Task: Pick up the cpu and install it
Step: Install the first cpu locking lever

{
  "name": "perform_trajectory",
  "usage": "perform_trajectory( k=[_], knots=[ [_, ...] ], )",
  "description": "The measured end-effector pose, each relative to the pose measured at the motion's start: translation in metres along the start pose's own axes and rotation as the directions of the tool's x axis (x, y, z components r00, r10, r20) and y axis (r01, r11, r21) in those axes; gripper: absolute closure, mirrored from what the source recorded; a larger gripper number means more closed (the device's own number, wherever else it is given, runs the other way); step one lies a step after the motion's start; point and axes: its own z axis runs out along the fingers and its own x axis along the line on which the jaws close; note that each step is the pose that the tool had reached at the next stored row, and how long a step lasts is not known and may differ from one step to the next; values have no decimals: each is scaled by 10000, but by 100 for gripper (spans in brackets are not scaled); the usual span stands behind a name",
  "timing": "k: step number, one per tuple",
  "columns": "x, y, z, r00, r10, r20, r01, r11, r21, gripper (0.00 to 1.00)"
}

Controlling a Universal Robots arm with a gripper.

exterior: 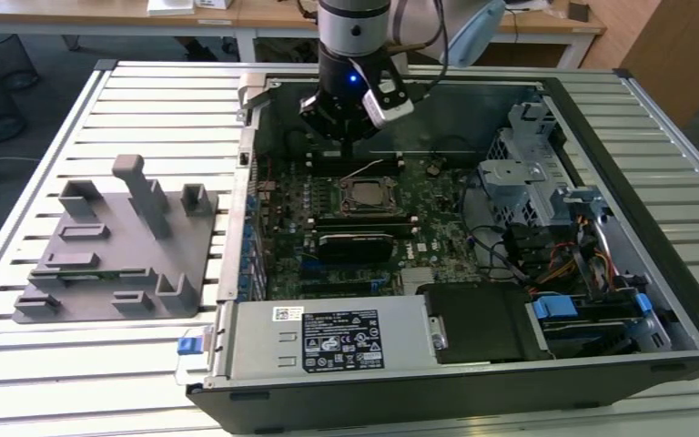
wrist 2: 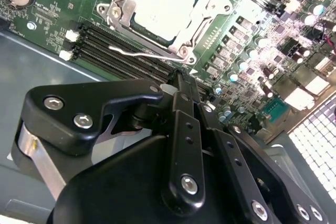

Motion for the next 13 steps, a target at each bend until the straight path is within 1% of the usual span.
perform_trajectory(
  k=[6, 13],
  knots=[
    [-1, -6, 11, 10000, 0, -1, 0, 10000, 1, 88],
    [-27, -6, 26, 10000, 0, -1, 0, 10000, 1, 88]
  ],
)
